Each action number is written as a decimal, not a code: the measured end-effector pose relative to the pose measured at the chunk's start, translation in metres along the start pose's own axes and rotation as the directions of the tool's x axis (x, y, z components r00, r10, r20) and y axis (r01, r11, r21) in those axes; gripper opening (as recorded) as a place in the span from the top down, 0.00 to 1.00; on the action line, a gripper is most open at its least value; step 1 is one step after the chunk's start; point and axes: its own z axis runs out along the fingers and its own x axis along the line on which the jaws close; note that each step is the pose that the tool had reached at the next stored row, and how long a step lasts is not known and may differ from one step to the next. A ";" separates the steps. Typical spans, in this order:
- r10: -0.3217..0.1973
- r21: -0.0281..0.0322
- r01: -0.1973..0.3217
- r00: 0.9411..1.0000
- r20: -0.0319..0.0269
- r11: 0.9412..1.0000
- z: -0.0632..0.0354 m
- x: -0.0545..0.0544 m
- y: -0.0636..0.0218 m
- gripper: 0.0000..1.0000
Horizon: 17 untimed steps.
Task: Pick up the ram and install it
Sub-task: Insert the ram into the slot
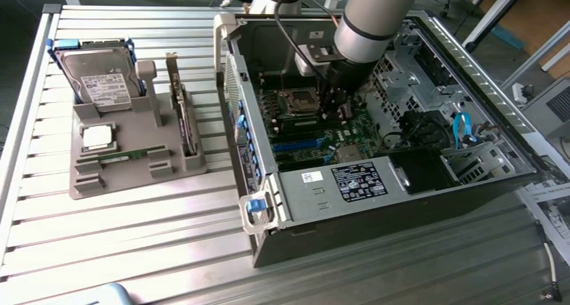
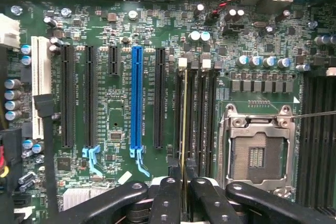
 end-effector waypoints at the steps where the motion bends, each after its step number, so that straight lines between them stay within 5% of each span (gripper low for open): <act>1: 0.000 -0.002 0.000 1.000 -0.015 1.000 0.0001 0.000 -0.0010 0.87; 2: -0.001 -0.004 0.001 1.000 -0.024 1.000 0.0001 0.000 -0.0025 0.87; 3: -0.001 -0.005 0.001 1.000 -0.024 1.000 0.0001 -0.001 -0.0032 0.87; 17: -0.001 -0.005 0.001 1.000 -0.025 1.000 0.0013 -0.005 -0.0010 0.87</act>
